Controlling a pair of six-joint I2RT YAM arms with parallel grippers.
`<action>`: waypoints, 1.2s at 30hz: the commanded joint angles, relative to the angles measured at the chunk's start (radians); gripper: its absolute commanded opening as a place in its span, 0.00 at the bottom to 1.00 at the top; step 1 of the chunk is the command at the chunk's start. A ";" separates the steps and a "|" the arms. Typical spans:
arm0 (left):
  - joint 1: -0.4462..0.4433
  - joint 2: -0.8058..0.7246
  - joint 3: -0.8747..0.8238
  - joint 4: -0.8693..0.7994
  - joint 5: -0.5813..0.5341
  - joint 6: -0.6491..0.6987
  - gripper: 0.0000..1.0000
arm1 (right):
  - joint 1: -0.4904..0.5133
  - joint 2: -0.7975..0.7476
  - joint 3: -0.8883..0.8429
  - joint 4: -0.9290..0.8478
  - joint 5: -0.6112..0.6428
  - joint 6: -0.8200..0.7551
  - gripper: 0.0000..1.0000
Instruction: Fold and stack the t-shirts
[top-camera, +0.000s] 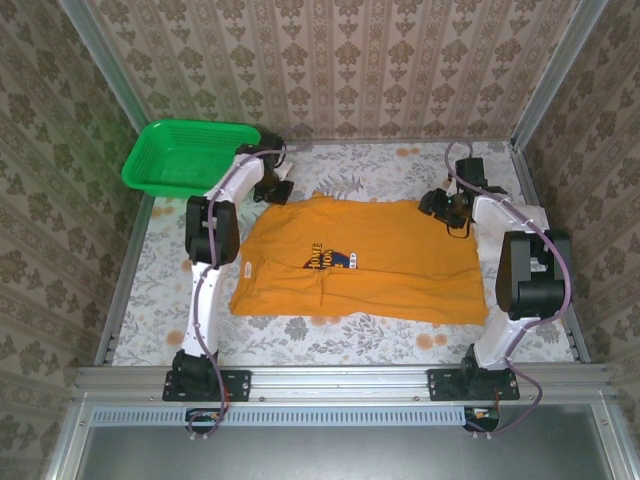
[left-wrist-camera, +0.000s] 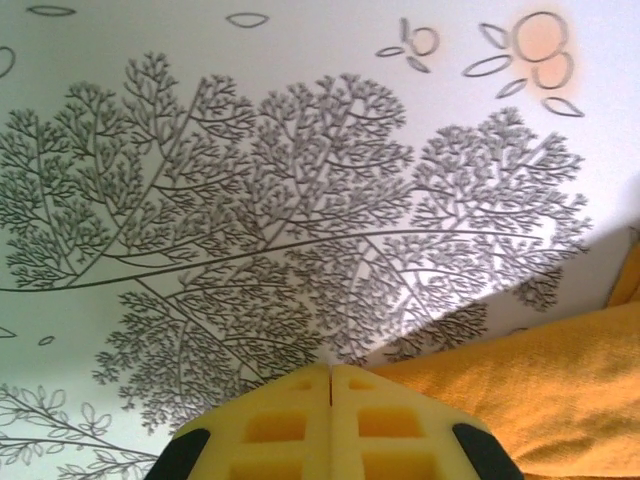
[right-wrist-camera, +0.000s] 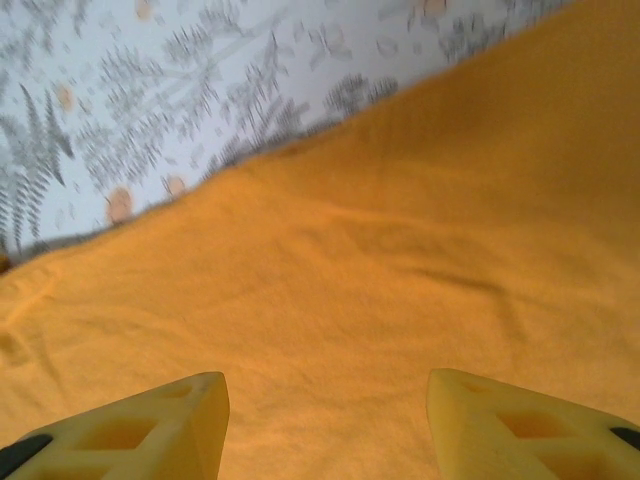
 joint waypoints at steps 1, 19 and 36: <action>-0.016 -0.137 -0.073 0.133 0.028 0.020 0.00 | -0.016 0.033 0.075 -0.031 0.081 -0.029 0.56; 0.007 -0.328 -0.381 0.382 0.080 0.108 0.00 | -0.117 0.325 0.405 -0.226 0.236 -0.099 0.44; 0.038 -0.352 -0.442 0.428 0.093 0.050 0.00 | -0.113 0.594 0.724 -0.440 0.316 -0.099 0.40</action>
